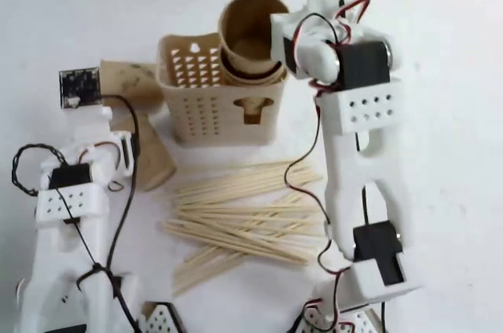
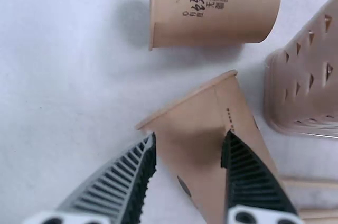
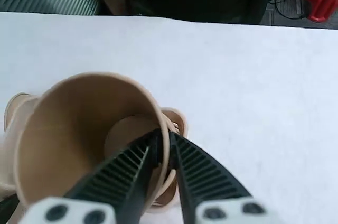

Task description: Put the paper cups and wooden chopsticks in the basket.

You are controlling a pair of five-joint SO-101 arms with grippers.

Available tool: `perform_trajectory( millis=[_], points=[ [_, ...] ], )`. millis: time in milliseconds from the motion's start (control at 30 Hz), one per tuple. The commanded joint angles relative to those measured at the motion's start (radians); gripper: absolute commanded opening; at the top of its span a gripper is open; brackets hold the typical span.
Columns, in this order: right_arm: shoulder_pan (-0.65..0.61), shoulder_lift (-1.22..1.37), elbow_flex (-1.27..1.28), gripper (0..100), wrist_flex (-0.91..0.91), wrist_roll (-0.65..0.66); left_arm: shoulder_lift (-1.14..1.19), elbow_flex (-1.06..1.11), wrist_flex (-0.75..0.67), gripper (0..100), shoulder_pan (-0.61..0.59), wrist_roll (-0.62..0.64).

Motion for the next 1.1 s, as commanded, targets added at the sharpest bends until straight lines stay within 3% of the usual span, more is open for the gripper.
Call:
perform_trajectory(
  millis=[0,200,467,700,1067],
  points=[
    [0.008,0.021,-0.015,7.1,-0.005,0.000,-0.001,0.005,-0.005,21,0.013,0.000],
    [0.008,0.044,-0.015,25.6,0.048,0.000,-0.001,0.005,-0.005,21,0.013,0.000],
    [-0.002,0.093,0.038,26.1,0.076,0.000,-0.001,0.005,-0.005,21,0.012,0.000],
    [-0.001,0.205,0.120,26.1,-0.018,0.000,0.004,0.005,-0.005,21,0.012,0.000],
    [-0.008,0.051,0.037,26.1,-0.005,-0.009,0.002,0.005,-0.005,21,0.013,0.000]
  ],
)
